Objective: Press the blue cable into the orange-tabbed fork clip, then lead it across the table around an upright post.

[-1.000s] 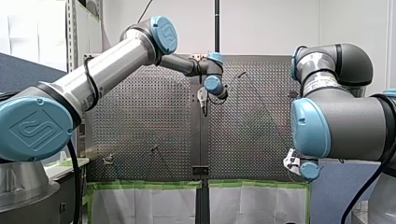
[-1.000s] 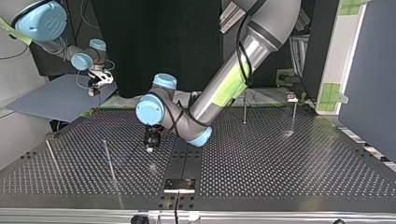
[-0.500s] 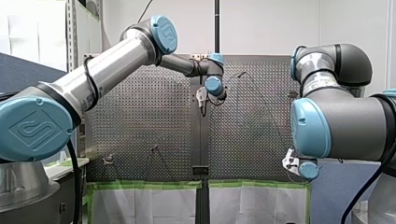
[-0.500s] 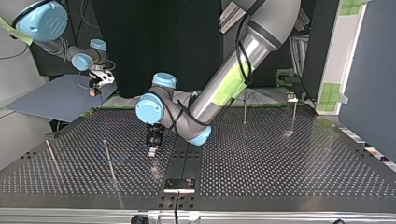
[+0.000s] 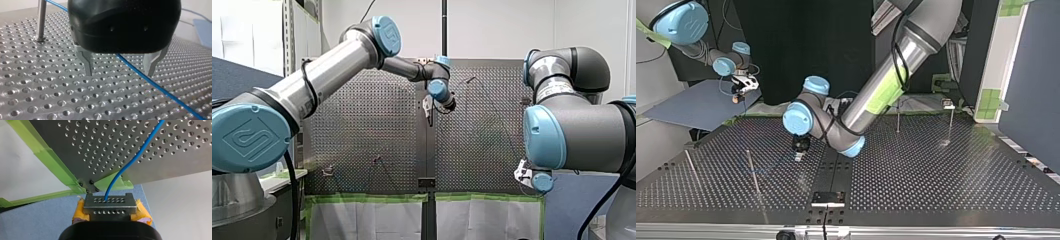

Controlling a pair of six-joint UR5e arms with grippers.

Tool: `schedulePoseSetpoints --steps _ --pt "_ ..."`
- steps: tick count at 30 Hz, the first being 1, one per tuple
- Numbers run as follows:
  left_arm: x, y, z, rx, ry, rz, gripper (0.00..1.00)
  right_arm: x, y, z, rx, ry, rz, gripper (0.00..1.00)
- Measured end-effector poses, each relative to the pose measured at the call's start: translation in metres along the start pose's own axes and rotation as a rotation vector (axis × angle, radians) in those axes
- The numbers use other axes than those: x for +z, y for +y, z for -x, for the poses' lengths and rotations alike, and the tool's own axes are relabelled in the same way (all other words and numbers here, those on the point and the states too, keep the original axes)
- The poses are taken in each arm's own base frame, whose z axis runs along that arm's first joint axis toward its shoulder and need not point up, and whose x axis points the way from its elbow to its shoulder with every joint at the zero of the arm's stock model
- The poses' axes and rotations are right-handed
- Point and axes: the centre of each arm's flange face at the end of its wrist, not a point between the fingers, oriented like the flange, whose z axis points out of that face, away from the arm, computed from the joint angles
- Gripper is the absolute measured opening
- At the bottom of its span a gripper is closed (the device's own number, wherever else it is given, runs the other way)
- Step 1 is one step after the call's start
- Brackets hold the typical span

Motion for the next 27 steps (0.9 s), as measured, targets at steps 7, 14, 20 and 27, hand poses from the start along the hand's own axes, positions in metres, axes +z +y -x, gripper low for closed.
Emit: schedulePoseSetpoints --steps 7,14,20,27 --pt "-0.010 0.010 0.020 -0.035 -0.019 -0.010 1.00 0.000 0.000 0.000 -0.003 -0.002 -0.001 0.00" --pt "-0.017 0.023 0.045 -0.087 -0.071 -0.027 1.00 0.000 -0.001 0.000 -0.004 -0.005 -0.003 0.00" --pt "-0.021 0.025 0.039 -0.100 -0.075 -0.055 1.00 -0.001 -0.002 0.001 -0.005 -0.010 -0.006 0.00" --pt "-0.037 0.016 0.021 -0.088 -0.014 -0.100 1.00 -0.001 -0.002 0.002 -0.006 -0.013 -0.005 0.00"
